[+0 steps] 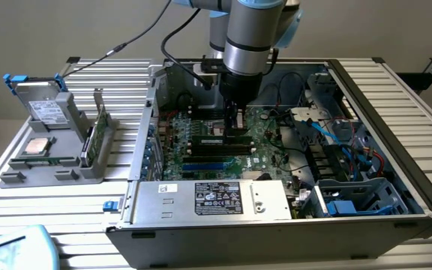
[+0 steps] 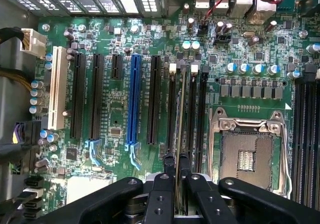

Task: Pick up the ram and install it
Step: 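Pick up the ram and move it above insertion slot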

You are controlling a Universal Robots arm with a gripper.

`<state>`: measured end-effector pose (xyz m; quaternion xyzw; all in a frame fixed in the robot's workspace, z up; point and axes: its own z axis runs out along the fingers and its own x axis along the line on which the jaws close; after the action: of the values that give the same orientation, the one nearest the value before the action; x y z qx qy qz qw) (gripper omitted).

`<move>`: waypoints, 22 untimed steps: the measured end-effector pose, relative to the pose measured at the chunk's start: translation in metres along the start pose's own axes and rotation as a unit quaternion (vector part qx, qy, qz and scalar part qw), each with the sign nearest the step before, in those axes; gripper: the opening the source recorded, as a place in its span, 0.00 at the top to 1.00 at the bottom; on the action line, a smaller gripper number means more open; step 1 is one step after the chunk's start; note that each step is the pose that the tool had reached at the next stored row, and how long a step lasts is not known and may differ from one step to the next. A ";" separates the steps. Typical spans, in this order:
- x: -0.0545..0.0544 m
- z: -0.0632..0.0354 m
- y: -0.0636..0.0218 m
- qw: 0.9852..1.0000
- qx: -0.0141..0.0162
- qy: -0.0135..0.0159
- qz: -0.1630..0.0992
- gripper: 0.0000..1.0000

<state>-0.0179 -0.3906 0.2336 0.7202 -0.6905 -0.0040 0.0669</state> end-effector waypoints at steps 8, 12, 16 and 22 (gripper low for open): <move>-0.004 -0.0002 0.0001 1.000 0.003 0.013 0.002 0.86; -0.004 0.0001 0.0008 1.000 0.003 0.016 0.001 0.86; -0.005 0.0004 0.0015 1.000 0.003 0.020 -0.002 0.86; -0.006 0.0005 0.0017 1.000 0.004 0.023 -0.009 0.86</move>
<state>-0.0199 -0.3847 0.2328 0.7265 -0.6824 0.0145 0.0796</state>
